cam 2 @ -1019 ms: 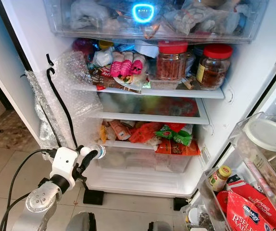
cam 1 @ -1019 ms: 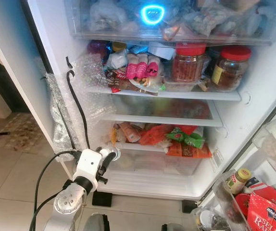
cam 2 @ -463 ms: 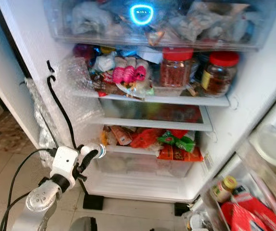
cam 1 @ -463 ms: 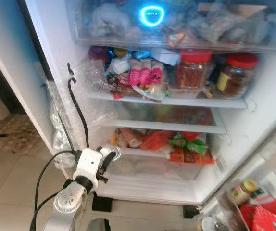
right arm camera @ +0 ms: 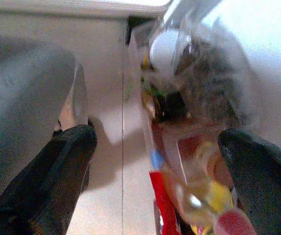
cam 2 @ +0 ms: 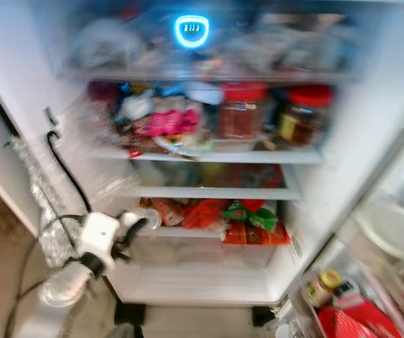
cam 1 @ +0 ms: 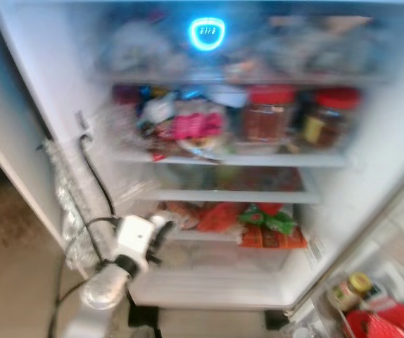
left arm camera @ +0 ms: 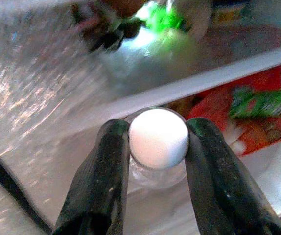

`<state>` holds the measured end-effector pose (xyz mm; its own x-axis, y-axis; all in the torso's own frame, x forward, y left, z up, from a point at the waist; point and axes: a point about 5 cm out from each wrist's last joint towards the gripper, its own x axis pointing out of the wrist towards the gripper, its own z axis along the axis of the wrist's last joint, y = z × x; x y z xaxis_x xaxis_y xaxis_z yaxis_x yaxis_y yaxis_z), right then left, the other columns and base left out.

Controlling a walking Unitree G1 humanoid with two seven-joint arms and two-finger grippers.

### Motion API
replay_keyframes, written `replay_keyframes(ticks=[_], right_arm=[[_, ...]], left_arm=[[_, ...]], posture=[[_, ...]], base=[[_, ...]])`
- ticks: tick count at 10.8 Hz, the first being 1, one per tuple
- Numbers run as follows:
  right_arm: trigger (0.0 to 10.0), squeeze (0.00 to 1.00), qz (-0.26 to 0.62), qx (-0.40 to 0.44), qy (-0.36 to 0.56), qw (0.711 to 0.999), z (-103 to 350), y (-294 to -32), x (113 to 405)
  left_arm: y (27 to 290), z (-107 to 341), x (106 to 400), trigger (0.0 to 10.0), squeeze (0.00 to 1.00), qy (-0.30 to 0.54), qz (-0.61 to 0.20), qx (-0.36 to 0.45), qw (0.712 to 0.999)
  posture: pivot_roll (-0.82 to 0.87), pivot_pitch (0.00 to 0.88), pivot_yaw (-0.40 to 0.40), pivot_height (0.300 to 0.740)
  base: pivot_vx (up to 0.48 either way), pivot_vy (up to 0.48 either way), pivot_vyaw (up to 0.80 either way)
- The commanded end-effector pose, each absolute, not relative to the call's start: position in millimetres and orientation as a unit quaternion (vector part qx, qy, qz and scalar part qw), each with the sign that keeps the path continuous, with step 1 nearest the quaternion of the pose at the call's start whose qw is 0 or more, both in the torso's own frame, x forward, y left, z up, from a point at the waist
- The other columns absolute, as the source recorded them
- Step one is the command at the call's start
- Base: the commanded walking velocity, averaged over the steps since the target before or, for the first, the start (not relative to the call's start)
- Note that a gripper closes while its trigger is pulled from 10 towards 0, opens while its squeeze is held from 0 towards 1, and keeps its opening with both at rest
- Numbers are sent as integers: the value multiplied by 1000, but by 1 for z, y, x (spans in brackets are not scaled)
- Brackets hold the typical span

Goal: Restocking fridge

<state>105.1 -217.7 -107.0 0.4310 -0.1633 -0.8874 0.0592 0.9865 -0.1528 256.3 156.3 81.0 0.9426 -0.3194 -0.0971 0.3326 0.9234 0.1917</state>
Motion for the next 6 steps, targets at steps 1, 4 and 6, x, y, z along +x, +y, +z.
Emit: replay_keyframes(ticks=[1,4,6], right_arm=[[10000,0,-62,-49,523,848,-107,-216,107],[10000,0,-62,-48,523,848,-107,-216,107],[10000,0,-62,-47,523,849,-107,-216,107]], left_arm=[[148,86,259,10000,0,20,-177,95,979],[148,85,259,10000,0,21,-180,95,979],[148,85,259,10000,0,21,-181,94,979]], posture=[[-91,0,-20,642],[-92,0,-18,642],[-90,0,-18,642]], base=[[285,0,0],[286,0,0],[287,0,0]])
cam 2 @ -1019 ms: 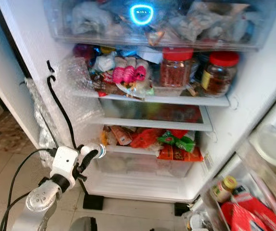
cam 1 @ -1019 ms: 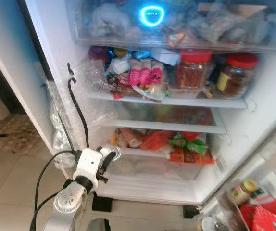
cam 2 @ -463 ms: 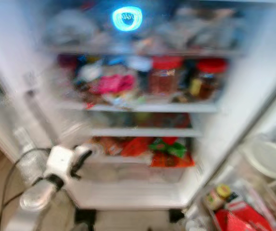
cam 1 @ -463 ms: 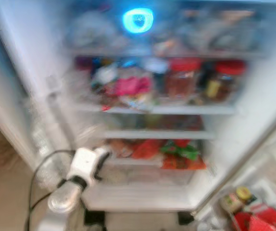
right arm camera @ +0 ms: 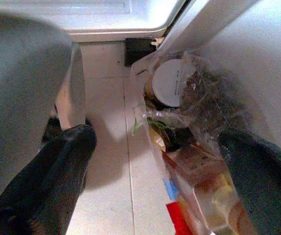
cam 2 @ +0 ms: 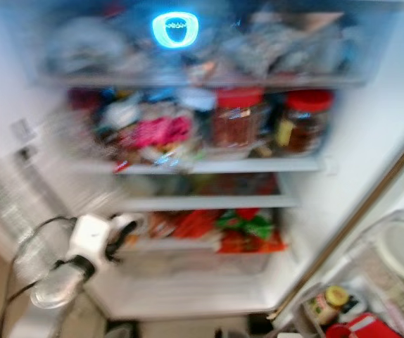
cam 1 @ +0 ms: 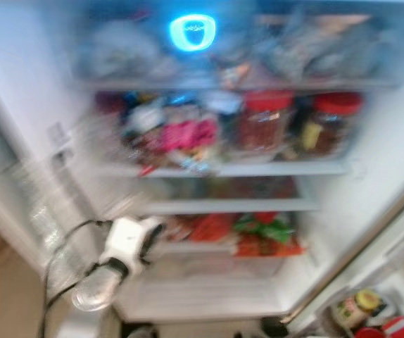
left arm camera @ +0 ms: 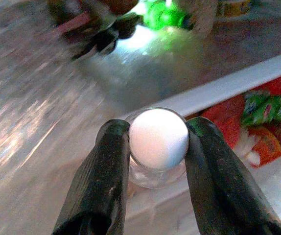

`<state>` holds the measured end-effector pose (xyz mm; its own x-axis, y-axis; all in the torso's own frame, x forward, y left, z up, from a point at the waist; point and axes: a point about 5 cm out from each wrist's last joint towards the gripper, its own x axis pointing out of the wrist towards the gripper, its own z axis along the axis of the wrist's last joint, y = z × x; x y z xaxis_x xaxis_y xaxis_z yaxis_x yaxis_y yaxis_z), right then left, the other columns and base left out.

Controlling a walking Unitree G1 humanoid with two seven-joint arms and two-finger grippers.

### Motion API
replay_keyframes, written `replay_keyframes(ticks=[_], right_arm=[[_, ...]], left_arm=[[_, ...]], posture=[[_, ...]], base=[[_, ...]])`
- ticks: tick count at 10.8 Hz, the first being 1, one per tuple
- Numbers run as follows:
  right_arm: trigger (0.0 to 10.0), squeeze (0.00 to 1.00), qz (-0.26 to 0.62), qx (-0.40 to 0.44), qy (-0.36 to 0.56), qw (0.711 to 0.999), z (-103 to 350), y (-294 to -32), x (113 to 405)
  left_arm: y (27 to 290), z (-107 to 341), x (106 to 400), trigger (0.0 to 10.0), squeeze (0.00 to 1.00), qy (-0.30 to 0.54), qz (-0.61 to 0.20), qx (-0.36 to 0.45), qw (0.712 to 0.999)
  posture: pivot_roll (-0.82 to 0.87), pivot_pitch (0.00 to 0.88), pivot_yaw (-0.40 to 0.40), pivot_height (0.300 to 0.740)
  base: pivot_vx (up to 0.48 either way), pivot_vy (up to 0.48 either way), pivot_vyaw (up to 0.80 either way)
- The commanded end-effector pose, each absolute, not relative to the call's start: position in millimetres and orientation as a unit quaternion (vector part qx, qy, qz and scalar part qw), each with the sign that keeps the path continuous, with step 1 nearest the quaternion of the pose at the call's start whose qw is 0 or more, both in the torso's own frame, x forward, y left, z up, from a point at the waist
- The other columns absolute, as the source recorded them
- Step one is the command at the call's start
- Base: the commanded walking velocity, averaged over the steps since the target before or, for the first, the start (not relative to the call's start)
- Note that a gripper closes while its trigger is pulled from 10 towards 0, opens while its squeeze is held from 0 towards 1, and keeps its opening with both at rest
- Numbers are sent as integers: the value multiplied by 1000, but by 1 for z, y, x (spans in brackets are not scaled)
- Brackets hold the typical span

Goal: Restocking fridge

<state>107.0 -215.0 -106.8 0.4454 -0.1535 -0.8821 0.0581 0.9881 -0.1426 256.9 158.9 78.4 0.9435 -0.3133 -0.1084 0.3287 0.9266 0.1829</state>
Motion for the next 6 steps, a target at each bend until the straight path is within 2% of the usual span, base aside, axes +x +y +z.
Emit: replay_keyframes(ticks=[1,4,6], right_arm=[[10000,0,-61,-48,523,849,-107,-216,107],[10000,0,-61,-48,523,849,-107,-216,107],[10000,0,-60,-48,524,848,-107,-216,106]], left_arm=[[148,85,259,10000,0,21,-181,94,979],[147,87,260,10000,0,16,-183,94,979],[144,90,260,10000,0,7,-202,89,975]], posture=[[-91,0,-18,642],[-91,0,-18,642],[-91,0,-19,642]], base=[[289,0,0],[285,0,0],[0,0,0]])
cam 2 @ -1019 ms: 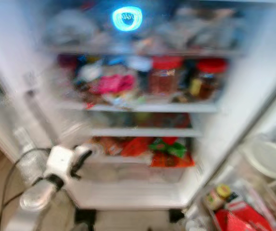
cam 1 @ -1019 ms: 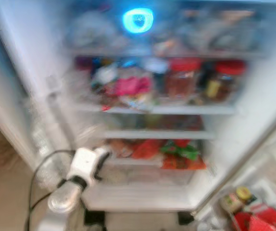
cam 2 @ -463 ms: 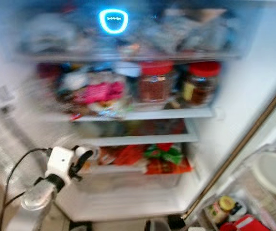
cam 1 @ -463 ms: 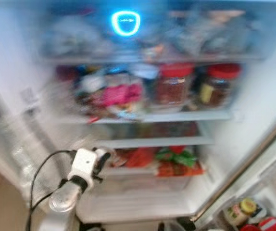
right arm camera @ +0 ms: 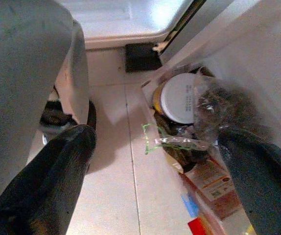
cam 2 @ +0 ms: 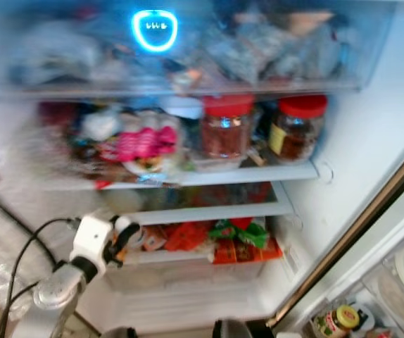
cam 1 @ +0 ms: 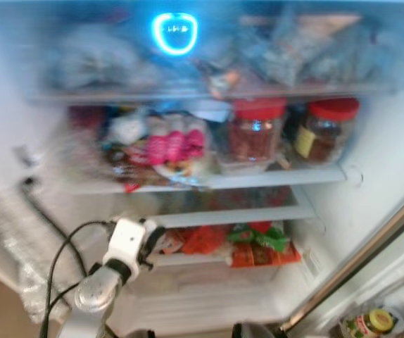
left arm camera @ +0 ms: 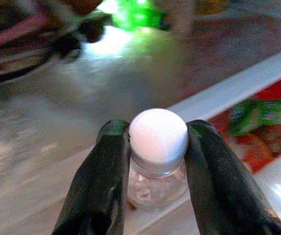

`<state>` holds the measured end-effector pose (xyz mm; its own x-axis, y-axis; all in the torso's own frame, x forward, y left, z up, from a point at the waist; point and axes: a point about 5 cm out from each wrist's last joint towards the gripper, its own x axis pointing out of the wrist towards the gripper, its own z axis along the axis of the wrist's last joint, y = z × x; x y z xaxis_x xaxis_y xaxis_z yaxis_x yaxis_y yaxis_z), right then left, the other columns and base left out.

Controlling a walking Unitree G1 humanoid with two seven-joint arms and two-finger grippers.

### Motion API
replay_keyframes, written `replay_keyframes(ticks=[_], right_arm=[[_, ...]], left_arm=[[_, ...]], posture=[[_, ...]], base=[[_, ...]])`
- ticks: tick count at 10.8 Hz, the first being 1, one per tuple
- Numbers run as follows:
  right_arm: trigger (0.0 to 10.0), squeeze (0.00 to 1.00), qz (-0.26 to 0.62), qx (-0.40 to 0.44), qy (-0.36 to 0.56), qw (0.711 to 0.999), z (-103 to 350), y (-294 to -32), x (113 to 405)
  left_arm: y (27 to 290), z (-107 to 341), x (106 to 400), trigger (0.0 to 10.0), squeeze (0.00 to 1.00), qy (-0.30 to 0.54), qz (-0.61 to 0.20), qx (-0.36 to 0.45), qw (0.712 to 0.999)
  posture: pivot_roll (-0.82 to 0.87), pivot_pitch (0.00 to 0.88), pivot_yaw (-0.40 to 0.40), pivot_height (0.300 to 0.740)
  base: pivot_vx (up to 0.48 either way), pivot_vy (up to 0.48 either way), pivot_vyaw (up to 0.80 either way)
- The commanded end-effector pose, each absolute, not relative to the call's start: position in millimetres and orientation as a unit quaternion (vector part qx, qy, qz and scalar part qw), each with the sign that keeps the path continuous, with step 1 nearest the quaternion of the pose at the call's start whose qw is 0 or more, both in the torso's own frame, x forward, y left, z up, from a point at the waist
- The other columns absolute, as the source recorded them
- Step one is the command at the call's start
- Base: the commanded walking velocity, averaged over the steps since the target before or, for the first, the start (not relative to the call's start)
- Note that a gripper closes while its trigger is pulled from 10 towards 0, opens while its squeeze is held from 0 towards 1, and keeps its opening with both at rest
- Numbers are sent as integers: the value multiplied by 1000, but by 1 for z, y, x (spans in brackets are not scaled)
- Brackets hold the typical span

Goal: Restocking fridge

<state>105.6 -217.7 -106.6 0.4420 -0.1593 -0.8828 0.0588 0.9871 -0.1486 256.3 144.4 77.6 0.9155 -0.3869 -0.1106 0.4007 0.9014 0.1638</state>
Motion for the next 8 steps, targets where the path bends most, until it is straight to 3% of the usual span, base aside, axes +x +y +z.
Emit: replay_keyframes(ticks=[1,8], right_arm=[[10000,0,-60,-49,524,848,-107,-216,106],[10000,0,-57,-49,522,850,-106,-215,108]], left_arm=[[142,92,259,10000,0,2,-212,93,973],[140,126,269,10000,0,-82,-205,118,968]], posture=[[-91,0,-19,642],[-88,0,-20,642]], base=[[0,0,0],[0,0,0]])
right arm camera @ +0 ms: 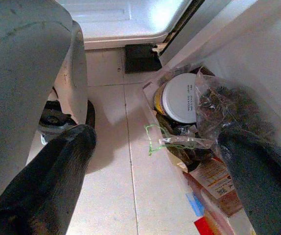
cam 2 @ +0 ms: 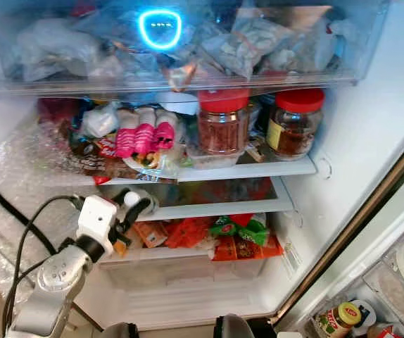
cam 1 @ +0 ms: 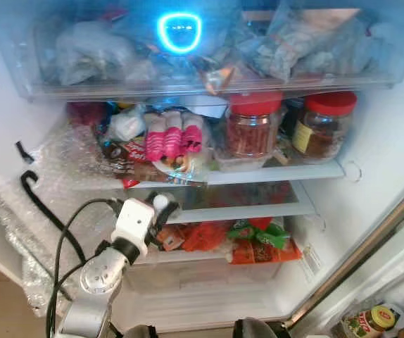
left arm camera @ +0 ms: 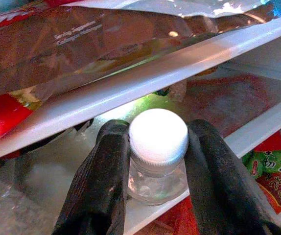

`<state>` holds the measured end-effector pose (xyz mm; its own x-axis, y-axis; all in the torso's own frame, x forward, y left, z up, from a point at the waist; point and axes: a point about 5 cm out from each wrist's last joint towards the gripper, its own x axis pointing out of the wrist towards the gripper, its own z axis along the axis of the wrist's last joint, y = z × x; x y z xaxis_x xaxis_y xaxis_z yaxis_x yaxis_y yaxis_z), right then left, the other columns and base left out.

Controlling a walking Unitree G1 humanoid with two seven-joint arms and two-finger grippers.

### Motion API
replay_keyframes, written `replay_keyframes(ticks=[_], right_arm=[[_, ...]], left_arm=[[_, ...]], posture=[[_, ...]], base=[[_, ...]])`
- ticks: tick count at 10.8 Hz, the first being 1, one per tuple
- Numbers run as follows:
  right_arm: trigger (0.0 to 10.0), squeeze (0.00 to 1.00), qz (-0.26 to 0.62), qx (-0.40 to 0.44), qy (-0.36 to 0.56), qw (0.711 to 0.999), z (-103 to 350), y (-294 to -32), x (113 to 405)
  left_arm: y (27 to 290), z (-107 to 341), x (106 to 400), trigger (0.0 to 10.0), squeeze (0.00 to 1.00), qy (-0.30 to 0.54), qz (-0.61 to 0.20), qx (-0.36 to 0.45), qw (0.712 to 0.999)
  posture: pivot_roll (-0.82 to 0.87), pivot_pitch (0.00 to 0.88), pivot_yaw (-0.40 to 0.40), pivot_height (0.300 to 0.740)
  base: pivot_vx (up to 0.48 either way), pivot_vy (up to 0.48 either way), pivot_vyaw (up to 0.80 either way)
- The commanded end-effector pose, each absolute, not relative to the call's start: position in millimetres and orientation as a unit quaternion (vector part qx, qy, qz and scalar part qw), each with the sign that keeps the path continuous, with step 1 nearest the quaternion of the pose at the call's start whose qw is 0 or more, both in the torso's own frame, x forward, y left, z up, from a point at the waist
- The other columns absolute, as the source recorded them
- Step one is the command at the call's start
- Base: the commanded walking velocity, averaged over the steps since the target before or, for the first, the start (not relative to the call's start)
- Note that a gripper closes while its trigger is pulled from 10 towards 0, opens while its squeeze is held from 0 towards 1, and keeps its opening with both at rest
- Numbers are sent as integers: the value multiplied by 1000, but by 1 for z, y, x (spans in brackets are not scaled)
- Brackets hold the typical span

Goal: Restocking fridge

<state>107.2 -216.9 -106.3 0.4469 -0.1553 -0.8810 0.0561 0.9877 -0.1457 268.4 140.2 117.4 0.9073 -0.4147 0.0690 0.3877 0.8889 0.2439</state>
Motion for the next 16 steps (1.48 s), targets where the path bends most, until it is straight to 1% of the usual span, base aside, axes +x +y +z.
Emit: replay_keyframes(ticks=[1,2,3,6,9,13,16], right_arm=[[10000,0,-57,-49,522,850,-106,-215,109],[10000,0,-57,-49,522,850,-106,-215,109],[10000,0,-58,-48,520,851,-106,-215,110],[10000,0,-58,-47,518,852,-105,-216,111],[10000,0,-56,-48,515,854,-105,-216,112],[10000,0,-56,-46,514,855,-105,-215,113],[10000,0,-56,-46,513,855,-105,-215,114]], left_arm=[[141,126,270,10000,0,-84,-203,119,968],[141,126,271,10000,0,-83,-202,119,969],[147,113,271,10000,0,-68,-189,115,973],[160,103,270,10000,0,-53,-161,101,980],[174,86,265,10000,0,-19,-125,77,989],[192,43,245,10000,0,82,-93,25,992],[198,31,242,10000,0,111,-83,20,990]], posture=[[-88,0,-21,642],[-88,0,-21,642],[-92,0,-21,642],[-90,0,-27,642],[-88,0,-34,642],[-86,0,-30,642],[-85,0,-30,642]], base=[[0,0,0],[0,0,0],[0,0,0],[0,0,0],[0,0,0],[0,0,0],[0,0,0]])
